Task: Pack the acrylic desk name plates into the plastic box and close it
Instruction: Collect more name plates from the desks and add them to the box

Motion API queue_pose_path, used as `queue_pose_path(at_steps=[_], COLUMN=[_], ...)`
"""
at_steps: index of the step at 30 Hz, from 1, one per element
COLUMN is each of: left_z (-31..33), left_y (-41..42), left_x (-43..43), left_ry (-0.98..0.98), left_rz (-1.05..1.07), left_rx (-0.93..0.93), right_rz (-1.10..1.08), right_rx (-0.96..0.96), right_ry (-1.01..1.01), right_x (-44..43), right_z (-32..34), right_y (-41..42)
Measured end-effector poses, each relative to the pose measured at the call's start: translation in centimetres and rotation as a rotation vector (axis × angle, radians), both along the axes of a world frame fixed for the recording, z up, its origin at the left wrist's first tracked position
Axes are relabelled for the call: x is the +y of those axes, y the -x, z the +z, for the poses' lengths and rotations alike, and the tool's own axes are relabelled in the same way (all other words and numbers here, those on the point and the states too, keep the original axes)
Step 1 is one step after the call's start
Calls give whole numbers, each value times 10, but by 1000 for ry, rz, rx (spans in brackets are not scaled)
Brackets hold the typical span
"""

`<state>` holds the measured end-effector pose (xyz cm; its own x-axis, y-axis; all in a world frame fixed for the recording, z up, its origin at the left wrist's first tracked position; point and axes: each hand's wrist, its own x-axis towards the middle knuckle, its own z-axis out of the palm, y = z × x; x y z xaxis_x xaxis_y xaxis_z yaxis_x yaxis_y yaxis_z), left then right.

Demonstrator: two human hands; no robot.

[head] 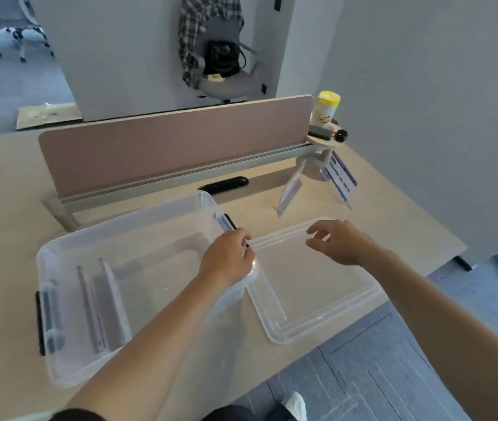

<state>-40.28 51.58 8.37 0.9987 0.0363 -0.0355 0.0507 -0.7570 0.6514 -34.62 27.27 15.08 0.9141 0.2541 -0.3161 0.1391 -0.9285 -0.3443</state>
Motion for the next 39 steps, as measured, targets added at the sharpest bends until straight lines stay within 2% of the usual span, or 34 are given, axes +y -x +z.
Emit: queue_pose_path(at_steps=[7, 14, 19, 26, 30, 39], left_z=[15, 20, -1, -44, -57, -76], left_y=[-65, -118, -170, -262, -289, -320], left_x=[-124, -195, -208, -237, -256, -294], left_ry=[-12, -3, -158, -45, -64, -200], left_rz=[-38, -50, -65, -96, -107, 71], left_rx=[26, 34, 62, 114, 162, 320], right_rz=[-113, -121, -106, -107, -58, 220], right_rx=[-29, -16, -7, 39, 92, 72], right_ry=[-122, -73, -2, 126, 222, 250], right_x=[-135, -224, -250, -266, -282, -315], right_z=[-8, -15, -21, -32, -37, -71], right_y=[-52, -111, -170, -249, -290, -392])
